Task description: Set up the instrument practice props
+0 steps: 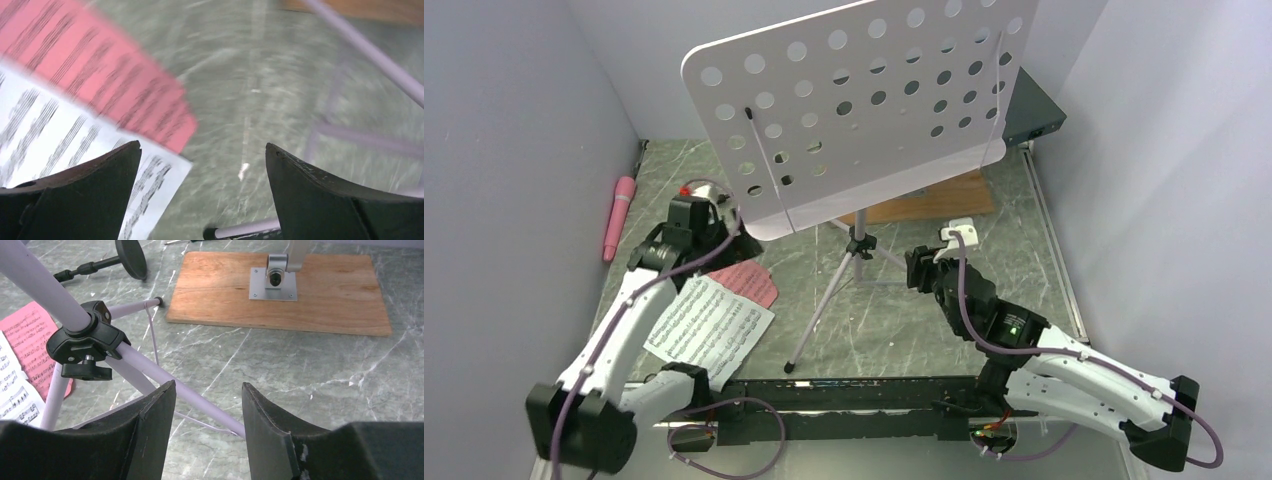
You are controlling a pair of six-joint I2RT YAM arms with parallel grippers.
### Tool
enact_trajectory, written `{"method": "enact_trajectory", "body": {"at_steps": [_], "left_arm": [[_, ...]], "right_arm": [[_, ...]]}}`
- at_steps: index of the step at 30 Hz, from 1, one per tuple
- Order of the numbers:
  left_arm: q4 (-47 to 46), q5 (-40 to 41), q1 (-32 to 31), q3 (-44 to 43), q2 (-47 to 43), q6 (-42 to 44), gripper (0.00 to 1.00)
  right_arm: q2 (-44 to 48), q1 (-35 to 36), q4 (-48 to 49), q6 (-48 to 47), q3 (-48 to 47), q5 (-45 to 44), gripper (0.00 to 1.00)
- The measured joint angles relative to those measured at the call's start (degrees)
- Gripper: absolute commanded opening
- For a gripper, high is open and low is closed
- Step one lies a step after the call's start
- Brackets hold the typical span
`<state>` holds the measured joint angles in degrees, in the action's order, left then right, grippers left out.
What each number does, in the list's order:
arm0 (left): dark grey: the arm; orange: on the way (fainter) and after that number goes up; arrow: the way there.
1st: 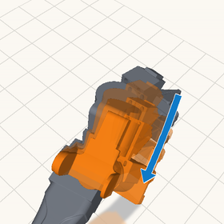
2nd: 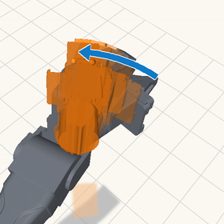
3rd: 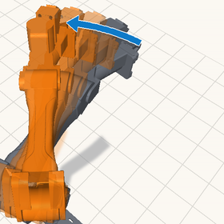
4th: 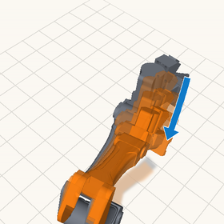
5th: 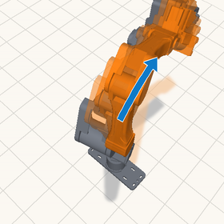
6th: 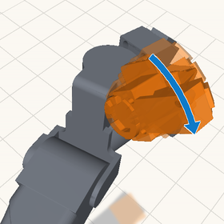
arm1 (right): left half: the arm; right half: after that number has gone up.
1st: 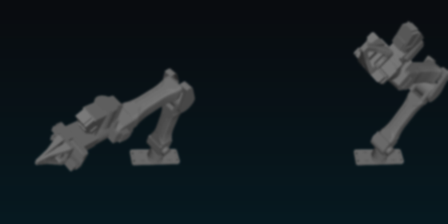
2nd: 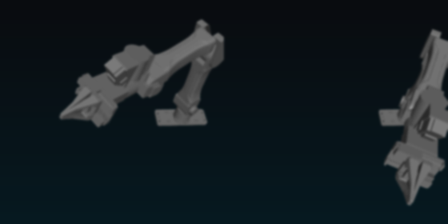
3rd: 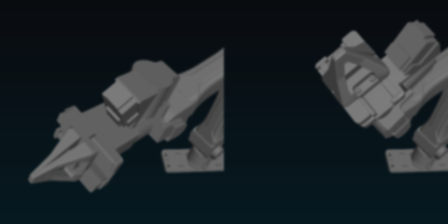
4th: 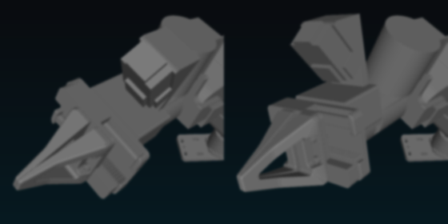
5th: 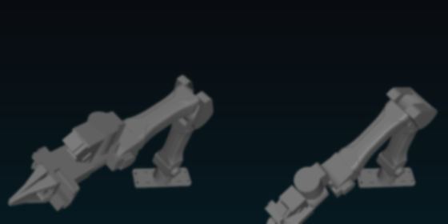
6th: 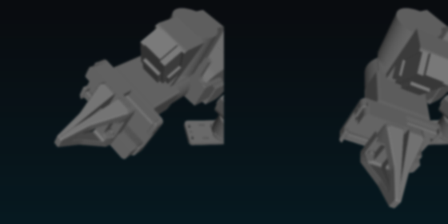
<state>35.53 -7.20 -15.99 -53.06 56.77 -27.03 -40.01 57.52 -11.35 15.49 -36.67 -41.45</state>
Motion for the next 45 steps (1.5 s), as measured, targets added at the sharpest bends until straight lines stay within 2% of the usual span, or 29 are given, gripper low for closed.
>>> {"method": "enact_trajectory", "body": {"at_steps": [2,5,7,10,17,27,35,41,45], "left_arm": [[4.61,3.72,6.01,0.57,4.37,-7.26,0.93],[10.69,8.09,12.09,0.42,12.87,-16.57,0.92],[15.54,10.08,12.59,-1.55,19.78,-21.16,0.91],[21.05,12.61,12.52,-6.75,30.97,-27.02,0.82],[29.79,15.32,12.35,-19.91,52.50,-32.96,0.81],[36.70,19.54,11.08,-22.99,55.80,-36.68,0.70],[38.12,21.05,10.84,-15.28,51.87,-38.12,0.58],[38.38,21.77,10.75,-12.39,48.46,-38.60,0.46],[38.69,22.91,10.75,-11.54,47.06,-42.07,0.28]], "right_arm": [[0.44,0.00,0.00,0.02,0.02,0.02,0.54],[0.92,0.00,-0.04,0.13,0.02,0.20,0.54],[1.31,0.00,-0.17,0.20,0.07,0.31,0.54],[2.36,0.00,-0.17,0.59,0.46,0.59,0.54],[3.72,0.00,-0.37,1.29,0.81,0.61,0.54],[6.29,0.00,-2.43,2.54,1.79,0.59,0.54],[5.57,-0.02,-2.34,2.56,1.92,0.63,0.54],[4.59,0.00,-2.34,2.54,1.92,1.22,0.54],[4.44,-0.02,-2.32,2.54,1.92,1.49,0.54]]}}
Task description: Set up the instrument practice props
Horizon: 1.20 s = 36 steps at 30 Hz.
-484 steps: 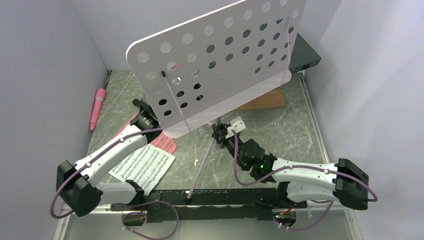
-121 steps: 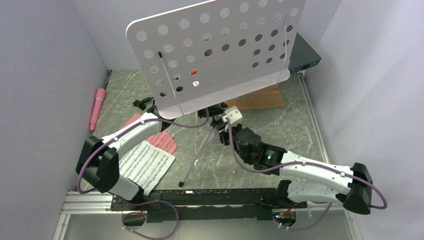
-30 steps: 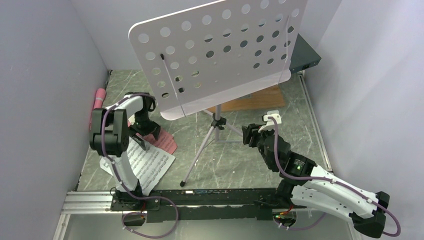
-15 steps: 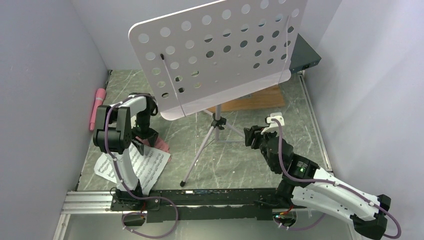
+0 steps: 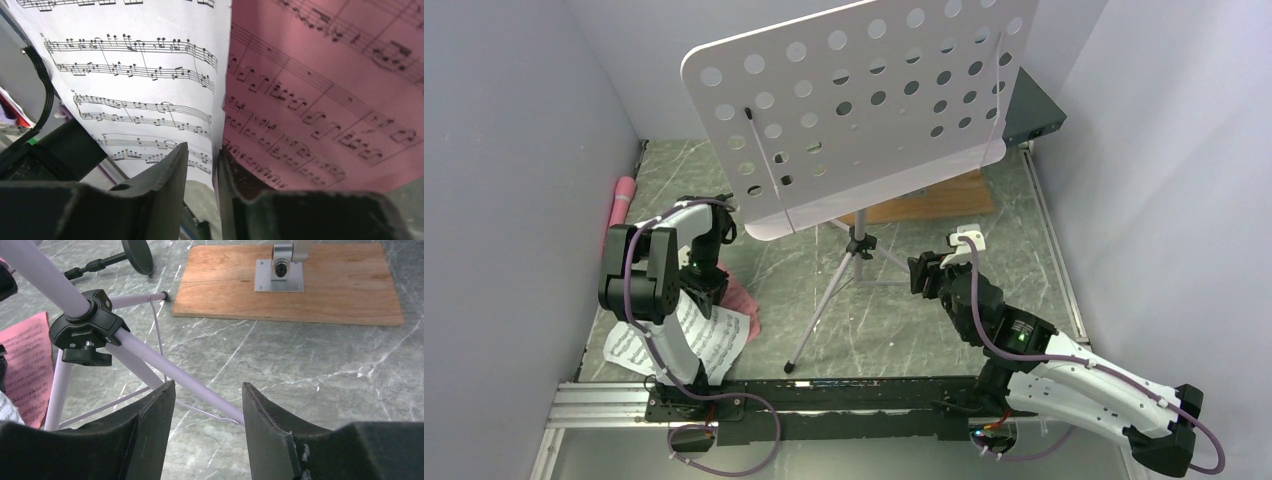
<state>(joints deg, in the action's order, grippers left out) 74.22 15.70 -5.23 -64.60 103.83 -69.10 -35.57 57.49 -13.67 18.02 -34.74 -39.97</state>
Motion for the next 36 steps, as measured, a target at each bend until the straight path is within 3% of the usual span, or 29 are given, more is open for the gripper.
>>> {"method": "enact_trajectory", "body": {"at_steps": [2,4,5,11,15,22,26,29,34,36], "left_arm": [[0.20,1.29,0.00,0.00,0.00,-3.26,0.20],[0.28,2.05,0.00,0.00,-0.15,-4.61,0.03],[0.42,2.56,0.00,-0.02,-0.42,-5.27,0.00],[7.17,8.13,-0.11,-4.07,-4.98,-9.14,0.00],[9.73,13.73,-0.09,-10.32,-12.72,-11.91,0.00],[8.39,19.45,-0.11,-19.87,-40.17,-9.75,0.00],[-0.13,20.09,-0.09,-25.53,-52.78,0.66,0.00],[-13.05,16.52,-0.11,-27.43,-58.47,12.92,0.00],[-37.16,-0.57,-0.11,-26.53,-62.84,29.99,0.00],[-44.19,-9.60,-0.11,-29.22,-61.83,34.64,0.00]], "right_arm": [[0.00,0.00,0.00,0.02,0.00,0.02,0.54],[-0.04,0.00,-0.02,0.02,0.00,0.02,0.54],[-0.04,0.00,-0.04,0.00,0.00,0.02,0.54],[0.04,0.00,-0.07,-1.07,-0.02,-0.04,0.56],[0.07,0.00,-0.42,-3.21,-0.63,-0.48,0.57],[0.33,-0.04,-1.31,-7.45,-6.12,-3.76,0.58],[1.88,-0.04,-1.29,-10.69,-8.00,-4.52,0.59],[3.04,-0.04,-1.01,-13.05,-8.87,-4.48,0.59],[3.87,-0.04,-0.68,-17.14,-11.52,-2.19,0.60],[3.76,-0.04,-0.98,-18.95,-13.44,1.42,0.68]]}}
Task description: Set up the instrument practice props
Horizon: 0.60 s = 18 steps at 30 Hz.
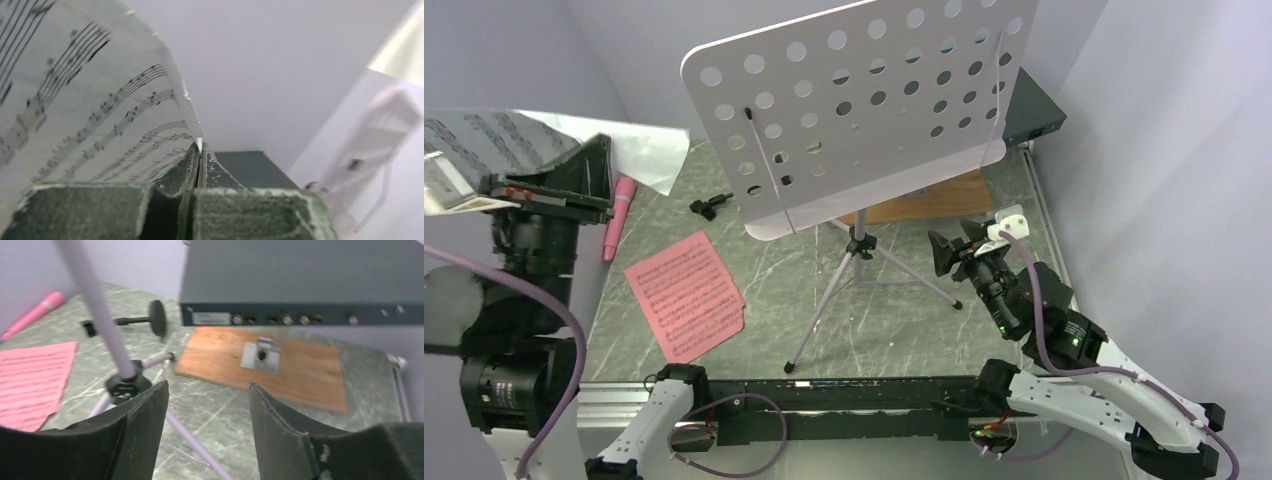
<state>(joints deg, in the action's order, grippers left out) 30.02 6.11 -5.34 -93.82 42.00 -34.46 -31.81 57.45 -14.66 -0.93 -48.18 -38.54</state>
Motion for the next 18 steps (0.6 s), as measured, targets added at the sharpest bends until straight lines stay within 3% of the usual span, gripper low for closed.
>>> {"method": "enact_trajectory", "body": {"at_steps": [3,8,13,18], "left_arm": [[-4.26,-8.61,0.00,-6.78,3.21,3.61,0.00],[-3.15,-13.38,-0.02,-13.49,5.75,5.92,0.00],[5.38,-10.91,-0.04,-18.38,7.39,6.82,0.00],[18.27,-3.10,-0.13,-24.72,9.64,6.75,0.00]], "right_arm": [[-0.66,-0.07,-1.29,-2.56,-3.98,9.11,0.86],[-6.21,-0.09,-3.69,-5.31,-14.93,30.10,0.93],[-17.53,0.33,-4.00,-5.73,-27.96,48.78,0.98],[-29.35,7.21,-3.21,-6.49,-38.18,54.66,1.00]]}}
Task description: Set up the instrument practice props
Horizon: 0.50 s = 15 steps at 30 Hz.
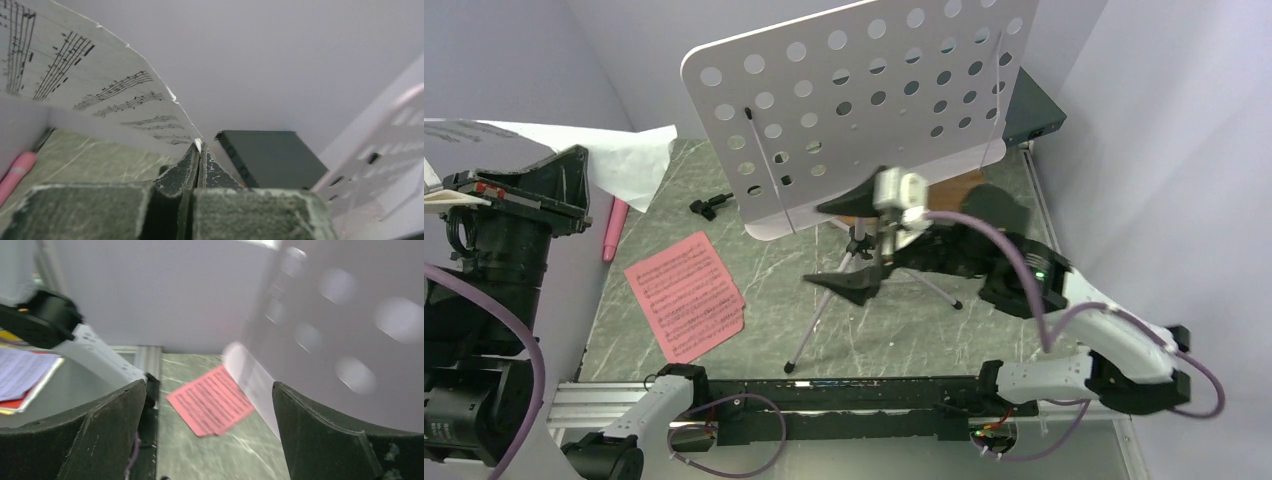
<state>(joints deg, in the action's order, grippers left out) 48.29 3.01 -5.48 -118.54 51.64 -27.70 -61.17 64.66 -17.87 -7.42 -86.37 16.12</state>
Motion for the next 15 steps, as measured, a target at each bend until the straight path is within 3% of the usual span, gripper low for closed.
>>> {"method": "enact_trajectory", "body": {"at_steps": [5,8,15], "left_arm": [[12.52,6.97,-0.42,-4.07,1.99,-0.72,0.00],[18.34,8.79,-0.48,-2.62,1.81,-1.90,0.00],[30.21,11.34,-0.61,0.85,0.07,-5.92,0.00]], "right_arm": [[-12.79,14.38,1.64,-3.69,-8.90,-4.37,1.00],[-20.59,22.16,3.74,-7.37,-13.81,-12.81,1.00],[-34.25,30.01,11.85,-15.72,-20.09,-33.31,0.99]]}}
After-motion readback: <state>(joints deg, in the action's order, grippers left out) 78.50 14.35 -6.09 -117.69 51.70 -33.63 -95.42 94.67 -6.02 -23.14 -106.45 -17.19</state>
